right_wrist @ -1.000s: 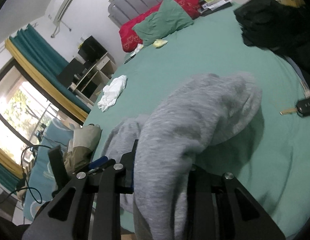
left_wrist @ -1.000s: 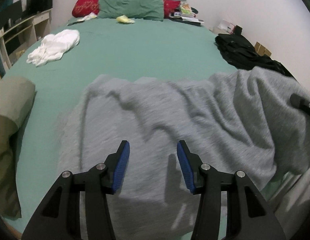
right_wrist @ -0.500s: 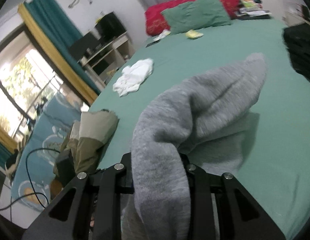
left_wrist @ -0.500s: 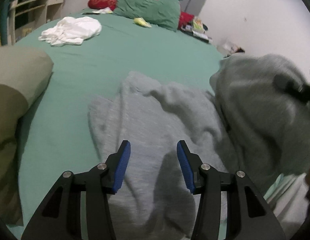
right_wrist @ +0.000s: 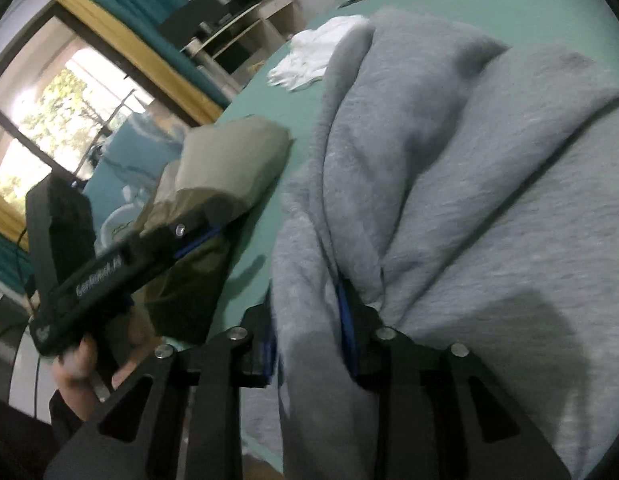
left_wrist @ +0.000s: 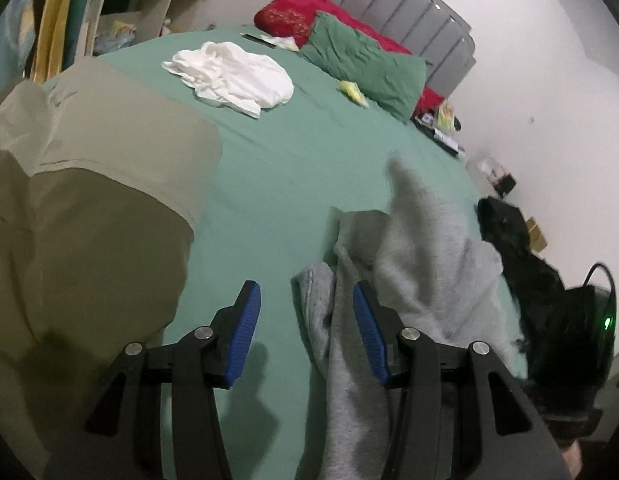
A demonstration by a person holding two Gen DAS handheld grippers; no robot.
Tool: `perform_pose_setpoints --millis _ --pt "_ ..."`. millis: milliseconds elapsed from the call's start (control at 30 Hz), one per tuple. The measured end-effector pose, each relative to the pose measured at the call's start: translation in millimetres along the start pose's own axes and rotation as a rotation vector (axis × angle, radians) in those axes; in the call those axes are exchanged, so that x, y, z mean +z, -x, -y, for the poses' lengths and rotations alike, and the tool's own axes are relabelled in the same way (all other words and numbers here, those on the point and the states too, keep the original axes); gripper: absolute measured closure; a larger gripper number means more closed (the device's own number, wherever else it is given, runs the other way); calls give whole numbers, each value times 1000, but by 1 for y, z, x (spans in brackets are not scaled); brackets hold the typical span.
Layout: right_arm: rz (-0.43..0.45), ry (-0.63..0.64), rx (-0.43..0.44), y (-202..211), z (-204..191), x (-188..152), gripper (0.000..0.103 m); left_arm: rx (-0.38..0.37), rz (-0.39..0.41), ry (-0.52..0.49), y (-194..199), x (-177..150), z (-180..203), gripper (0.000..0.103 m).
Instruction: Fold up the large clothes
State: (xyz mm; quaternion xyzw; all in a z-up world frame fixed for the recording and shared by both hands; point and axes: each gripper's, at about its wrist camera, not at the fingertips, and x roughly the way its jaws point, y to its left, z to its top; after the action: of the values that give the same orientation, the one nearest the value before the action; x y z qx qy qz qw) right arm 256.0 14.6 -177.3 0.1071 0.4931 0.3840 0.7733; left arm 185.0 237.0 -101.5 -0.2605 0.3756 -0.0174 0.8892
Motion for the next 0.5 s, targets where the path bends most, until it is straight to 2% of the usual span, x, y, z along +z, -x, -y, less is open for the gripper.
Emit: perform_pose_setpoints --millis 33,67,100,200,300,333,367,433,500 --pt "3 -1 46 2 -2 0 35 -7 -4 7 -1 1 0 52" --pt "8 -1 100 7 -5 0 22 -15 -11 9 -3 1 3 52" --pt "14 5 125 13 -7 -2 21 -22 -14 0 -4 1 7 52" --pt "44 29 116 45 -11 -8 21 -49 2 -27 0 0 17 52" --pt "152 32 106 91 -4 -17 21 -133 12 -36 3 -3 32 52" --pt "194 32 80 108 2 -20 21 -156 11 -43 4 -5 37 50" --pt "231 36 -3 126 11 -24 21 -177 14 -55 4 -6 43 45" --pt "244 44 -159 139 30 -33 21 -193 2 -79 -1 -10 55 42" --pt "220 3 -277 142 57 -40 21 -189 -61 -112 -12 -16 67 42"
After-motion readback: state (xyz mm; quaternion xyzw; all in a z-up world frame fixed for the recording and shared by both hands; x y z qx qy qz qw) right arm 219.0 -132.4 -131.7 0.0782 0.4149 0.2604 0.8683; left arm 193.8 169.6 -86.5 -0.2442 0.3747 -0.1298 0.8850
